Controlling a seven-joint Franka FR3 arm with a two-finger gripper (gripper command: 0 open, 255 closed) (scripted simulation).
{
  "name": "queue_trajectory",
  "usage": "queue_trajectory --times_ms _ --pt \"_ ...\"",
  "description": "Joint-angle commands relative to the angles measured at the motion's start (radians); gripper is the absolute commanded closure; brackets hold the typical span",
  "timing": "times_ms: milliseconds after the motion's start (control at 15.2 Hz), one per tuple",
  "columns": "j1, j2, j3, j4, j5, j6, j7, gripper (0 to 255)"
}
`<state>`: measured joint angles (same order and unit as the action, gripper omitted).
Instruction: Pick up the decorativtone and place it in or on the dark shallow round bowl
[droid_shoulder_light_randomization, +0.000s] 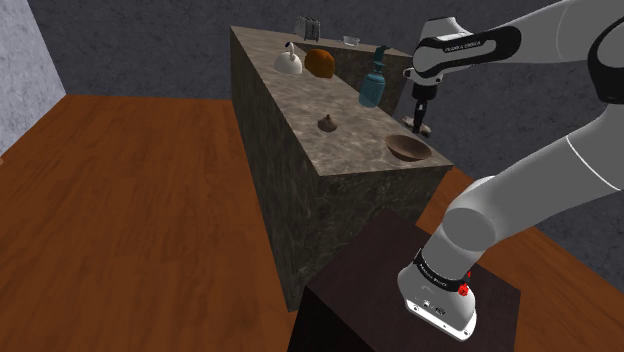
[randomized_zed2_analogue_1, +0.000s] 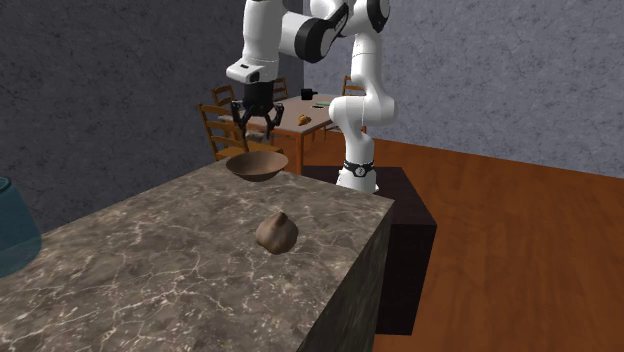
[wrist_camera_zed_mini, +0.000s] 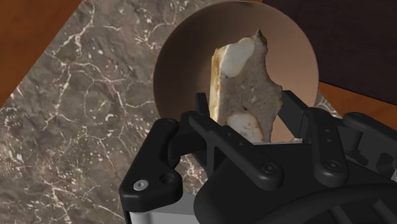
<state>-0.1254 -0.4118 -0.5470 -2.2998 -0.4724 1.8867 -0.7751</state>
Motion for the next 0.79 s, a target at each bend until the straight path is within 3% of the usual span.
queue_trajectory --times_ms 0,726 --pt "-0.001 0.006 -0.005 -0.023 -0.004 0.028 0.007 255" --pt "-0.003 0.057 -0.040 -0.114 -0.020 0.167 0.031 255"
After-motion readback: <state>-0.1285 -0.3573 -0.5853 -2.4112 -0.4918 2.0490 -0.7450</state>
